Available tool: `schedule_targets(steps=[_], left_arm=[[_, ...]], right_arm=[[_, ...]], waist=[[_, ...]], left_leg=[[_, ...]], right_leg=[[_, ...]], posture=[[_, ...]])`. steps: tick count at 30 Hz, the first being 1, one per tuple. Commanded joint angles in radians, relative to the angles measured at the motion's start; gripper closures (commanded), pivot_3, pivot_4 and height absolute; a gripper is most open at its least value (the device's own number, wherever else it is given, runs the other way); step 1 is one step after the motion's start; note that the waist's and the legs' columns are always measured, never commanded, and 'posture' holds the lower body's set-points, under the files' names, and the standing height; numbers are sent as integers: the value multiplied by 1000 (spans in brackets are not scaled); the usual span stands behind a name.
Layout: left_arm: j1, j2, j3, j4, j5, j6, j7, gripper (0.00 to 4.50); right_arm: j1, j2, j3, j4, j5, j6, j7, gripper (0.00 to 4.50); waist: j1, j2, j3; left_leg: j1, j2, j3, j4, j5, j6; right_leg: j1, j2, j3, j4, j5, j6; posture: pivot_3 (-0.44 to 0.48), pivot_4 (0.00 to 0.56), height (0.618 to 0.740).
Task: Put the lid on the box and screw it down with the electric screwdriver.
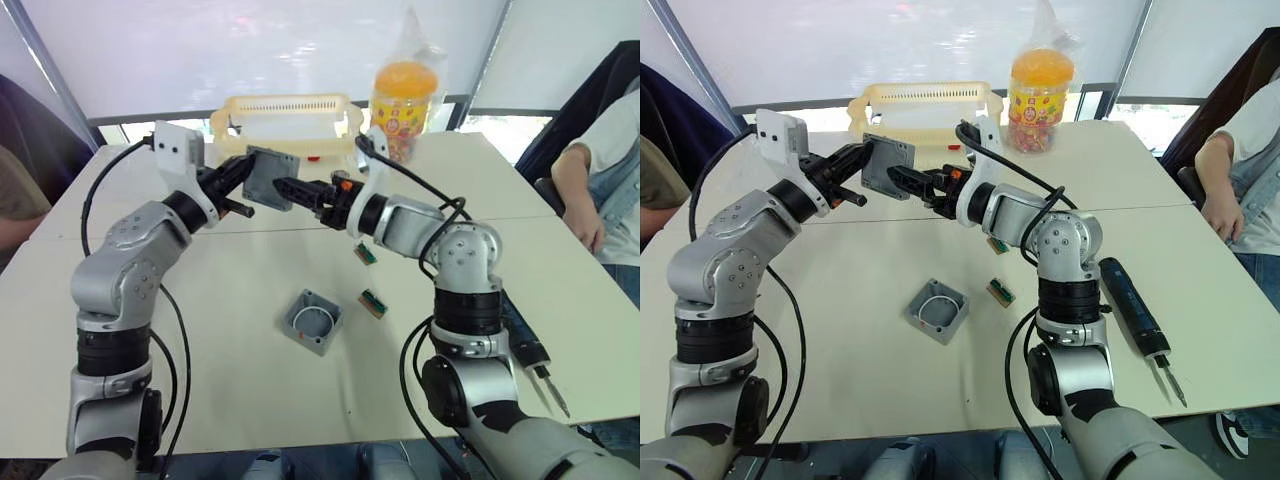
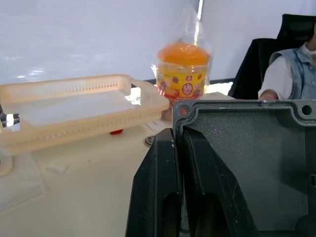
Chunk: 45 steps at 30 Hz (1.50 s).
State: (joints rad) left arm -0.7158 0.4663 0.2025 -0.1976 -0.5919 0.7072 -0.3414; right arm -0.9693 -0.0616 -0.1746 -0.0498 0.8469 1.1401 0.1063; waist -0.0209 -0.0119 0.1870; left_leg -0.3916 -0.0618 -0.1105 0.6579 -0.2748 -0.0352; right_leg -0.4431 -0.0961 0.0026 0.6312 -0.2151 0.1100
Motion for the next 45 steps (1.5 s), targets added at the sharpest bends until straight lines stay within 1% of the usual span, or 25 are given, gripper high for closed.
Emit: schedule_targets(steps=[1, 3, 4, 10, 12, 13, 14, 16, 18, 19, 22, 25, 26, 28, 29, 32, 33, 35, 38, 42, 45], left_arm=[[-31, -7, 37, -21, -15, -18, 11, 4500], [-28, -11, 41, -20, -16, -16, 15, 4500], [-25, -10, 41, -20, -16, -16, 14, 4500], [-16, 3, 39, -16, -25, 7, 3, 4500], [-10, 7, 35, -20, -27, 14, -5, 3807], [-8, 7, 36, -24, -31, 19, -8, 3551], [-6, 8, 35, -27, -30, 18, -9, 3125], [1, 16, 40, -32, -32, 23, -12, 2133], [14, 36, 55, -40, -57, 51, -29, 1216], [21, 47, 63, -46, -72, 65, -40, 682], [73, 162, 105, -59, -114, 100, -145, 682], [112, 280, 163, -22, -177, 148, -257, 682], [133, 313, 175, -7, -192, 160, -296, 682], [175, 360, 174, -6, -196, 161, -353, 682], [201, 379, 162, -20, -191, 157, -381, 682], [242, 403, 146, -46, -189, 150, -414, 682], [261, 411, 139, -58, -184, 145, -429, 682], [304, 432, 122, -76, -166, 131, -466, 682], [346, 465, 98, -87, -141, 102, -516, 682], [363, 485, 75, -74, -118, 76, -569, 682], [356, 480, 56, -48, -98, 53, -585, 682]], right_arm=[[-6, 3, 0, -56, 16, -13, 12, 2976], [-2, 3, 4, -64, 19, -13, 19, 4028], [-1, 4, 3, -68, 21, -16, 24, 4406], [5, -6, 16, -89, 18, -44, 65, 4406], [10, -8, 24, -97, 18, -52, 75, 4424], [13, -10, 28, -102, 17, -56, 81, 4424], [16, -11, 33, -106, 16, -61, 86, 4424], [22, -16, 43, -112, 5, -78, 96, 4424], [29, -25, 54, -119, -17, -107, 107, 4424], [31, -30, 61, -123, -28, -121, 115, 4424], [54, -87, 103, -160, -113, -231, 172, 4424], [126, -220, 194, -229, -267, -405, 285, 4424], [174, -296, 254, -261, -375, -531, 338, 4424], [255, -399, 330, -299, -539, -727, 392, 4424], [301, -430, 346, -314, -600, -797, 390, 4424], [375, -458, 360, -323, -703, -921, 374, 4424], [407, -484, 384, -323, -776, -1003, 377, 4424], [459, -523, 421, -321, -941, -1108, 328, 4424], [500, -565, 450, -309, -1148, -1260, 258, 4424], [586, -582, 462, -313, -1301, -1450, 181, 4424], [644, -589, 460, -306, -1385, -1569, 128, 4424]], waist=[[0, 0, 0], [0, 0, 0], [1, 0, 0], [0, 0, 0], [0, 0, 0], [0, 0, 0], [0, 0, 0], [1, 0, 0], [0, 0, 0], [-1, 0, 0], [-10, 0, 0], [-16, 0, 0], [-16, 0, 0], [-16, 0, 0], [-16, 0, 0], [-21, 0, 0], [-22, -1, 0], [-23, 0, 0], [-21, 0, 0], [-18, -1, 0], [-12, -1, 0]], left_leg=[[0, 0, 0, 0, 0, 0], [0, 0, 0, 0, 0, 0], [0, 0, 0, 0, 0, 0], [0, 0, 0, 0, 0, 0], [0, 0, 0, 0, 0, 0], [0, 0, 0, 0, 0, 0], [0, 0, 0, 0, 0, 0], [0, 0, 0, 0, 0, 0], [0, 0, 0, 0, 0, 0], [0, 0, 0, 0, 0, 0], [0, 0, 0, -1, 0, 0], [0, 0, 0, -2, 0, 0], [0, 0, 0, -3, 0, 0], [0, 0, 2, -3, 0, 0], [1, 0, 3, -3, 0, 0], [2, 0, 4, -5, 1, -1], [2, 1, 4, -5, 1, -2], [2, 1, 4, -6, 1, -2], [3, 1, 4, -8, 2, -3], [3, 1, 4, -8, 2, -3], [3, 1, 4, -8, 2, -3]], right_leg=[[0, 0, 0, 0, 0, 0], [0, 0, 0, 0, 0, 0], [0, 0, 0, 0, 0, 0], [0, 0, 0, 0, 0, 0], [0, 0, 0, 0, 0, 0], [0, 0, 0, 0, 0, 0], [0, 0, 0, 0, 0, 0], [0, 0, 0, 0, 0, 0], [0, 0, 0, 0, 0, 0], [0, 0, 0, 0, 0, 0], [0, 1, 0, 0, 0, 0], [0, 1, 0, -1, 0, 0], [0, 1, 0, -1, 0, 0], [0, 1, -1, -2, -1, 1], [1, 1, 0, -2, -1, 1], [1, 1, 0, -2, -1, 1], [0, 1, 0, -2, 0, 0], [0, 1, 0, -2, 0, 0], [0, 1, 1, -2, 0, -1], [0, 1, 1, -2, 0, -1], [1, 1, 1, -3, 0, -1]], posture=[[0, 150, 740], [0, 150, 740], [0, 150, 740], [0, 150, 740], [0, 150, 740], [0, 150, 740], [0, 150, 740], [0, 150, 740], [0, 150, 740], [0, 150, 740], [0, 150, 740], [0, 150, 740], [0, 150, 740], [0, 150, 740], [0, 150, 740], [0, 150, 740], [0, 150, 740], [0, 150, 740], [0, 150, 740], [0, 150, 740], [0, 150, 740]])
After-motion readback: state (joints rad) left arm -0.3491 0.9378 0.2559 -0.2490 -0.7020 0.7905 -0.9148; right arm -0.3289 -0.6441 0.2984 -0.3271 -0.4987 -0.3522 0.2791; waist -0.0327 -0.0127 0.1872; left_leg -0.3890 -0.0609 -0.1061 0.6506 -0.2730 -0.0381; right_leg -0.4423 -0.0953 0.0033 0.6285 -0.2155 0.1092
